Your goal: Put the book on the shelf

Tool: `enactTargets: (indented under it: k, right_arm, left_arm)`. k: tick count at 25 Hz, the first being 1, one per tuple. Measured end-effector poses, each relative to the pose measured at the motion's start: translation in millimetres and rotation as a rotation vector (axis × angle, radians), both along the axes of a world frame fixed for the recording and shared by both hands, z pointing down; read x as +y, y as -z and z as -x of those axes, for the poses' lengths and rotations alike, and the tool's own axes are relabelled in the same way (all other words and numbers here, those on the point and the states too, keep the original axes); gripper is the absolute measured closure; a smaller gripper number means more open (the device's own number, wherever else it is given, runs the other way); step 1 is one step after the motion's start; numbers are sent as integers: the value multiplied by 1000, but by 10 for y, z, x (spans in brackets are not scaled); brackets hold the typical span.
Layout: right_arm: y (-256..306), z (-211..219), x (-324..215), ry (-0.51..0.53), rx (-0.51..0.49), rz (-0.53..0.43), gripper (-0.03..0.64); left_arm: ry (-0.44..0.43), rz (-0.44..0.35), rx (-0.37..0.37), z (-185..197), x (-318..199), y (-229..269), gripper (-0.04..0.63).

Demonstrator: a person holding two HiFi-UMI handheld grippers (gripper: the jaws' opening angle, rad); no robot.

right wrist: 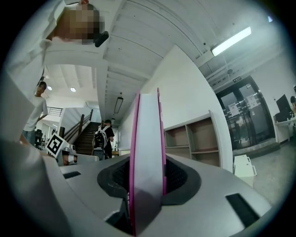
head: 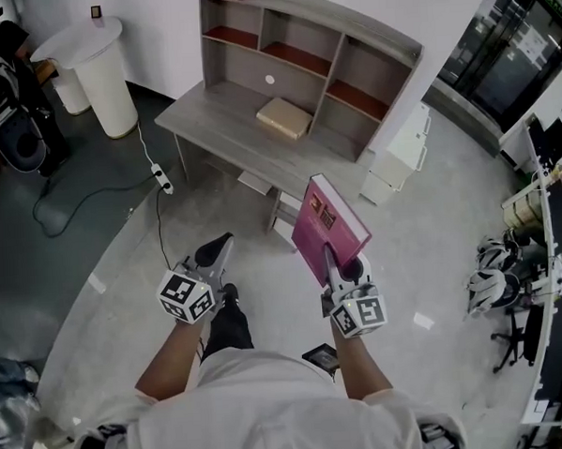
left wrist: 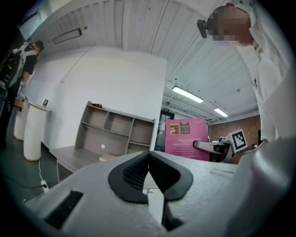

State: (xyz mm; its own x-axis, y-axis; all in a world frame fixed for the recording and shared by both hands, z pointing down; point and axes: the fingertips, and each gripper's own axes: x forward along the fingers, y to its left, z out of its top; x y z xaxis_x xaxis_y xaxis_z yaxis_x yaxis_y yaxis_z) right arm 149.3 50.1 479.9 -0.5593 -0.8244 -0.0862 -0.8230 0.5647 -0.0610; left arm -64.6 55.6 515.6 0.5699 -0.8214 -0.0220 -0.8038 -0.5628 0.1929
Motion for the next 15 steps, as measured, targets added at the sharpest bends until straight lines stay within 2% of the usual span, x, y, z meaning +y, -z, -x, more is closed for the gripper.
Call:
enactTargets:
  k: [7,15]
  right_arm:
    - [130,566,-1112,-94,22,0,474]
    - [370,598,-1934,-253,22,16,474]
  left_arm:
    - [-79,-22,19,534,-1191,76,580]
    - [-140,-28,19,652,-2243,128,580]
